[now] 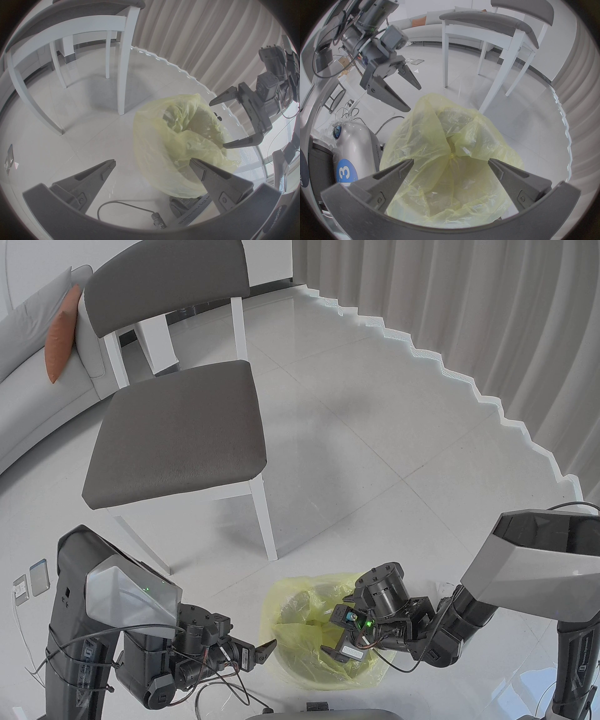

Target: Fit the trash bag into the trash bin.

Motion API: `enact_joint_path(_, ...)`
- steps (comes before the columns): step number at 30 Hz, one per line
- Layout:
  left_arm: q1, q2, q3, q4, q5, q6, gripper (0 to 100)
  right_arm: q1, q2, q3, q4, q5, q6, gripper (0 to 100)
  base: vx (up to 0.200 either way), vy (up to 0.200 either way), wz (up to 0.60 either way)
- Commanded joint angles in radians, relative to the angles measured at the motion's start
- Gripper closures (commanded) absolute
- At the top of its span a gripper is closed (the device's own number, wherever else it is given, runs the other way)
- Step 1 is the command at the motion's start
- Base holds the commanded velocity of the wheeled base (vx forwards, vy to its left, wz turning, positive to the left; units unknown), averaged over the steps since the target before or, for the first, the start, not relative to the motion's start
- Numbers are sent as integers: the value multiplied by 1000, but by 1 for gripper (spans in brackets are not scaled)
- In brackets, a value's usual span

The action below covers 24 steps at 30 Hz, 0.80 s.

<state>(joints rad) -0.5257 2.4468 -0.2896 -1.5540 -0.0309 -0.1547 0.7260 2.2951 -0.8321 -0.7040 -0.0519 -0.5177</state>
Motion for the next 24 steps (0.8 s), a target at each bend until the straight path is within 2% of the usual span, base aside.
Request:
enact_joint_path(1, 18, -40, 15, -17, -1, -2, 0, -7, 29, -8, -2, 4, 1, 0, 0, 0, 0)
enact_joint_path(5, 67, -101, 63, -17, -1, -3, 0, 30, 43, -48, -2, 7, 4, 0, 0, 0, 0)
enact_joint_path(12, 104, -167, 116, -17, 6, -2, 0, 112, 79, -93, 12, 7, 67, 0, 0, 0, 0)
enact_joint_path(21, 105, -172, 127, -17, 8, -5, 0, 119, 122, -131, 49, 1, 87, 0, 0, 0, 0)
enact_joint_path(24, 109, -172, 132, -17, 9, -9, 0, 110, 145, -183, 106, 1, 94, 0, 0, 0, 0)
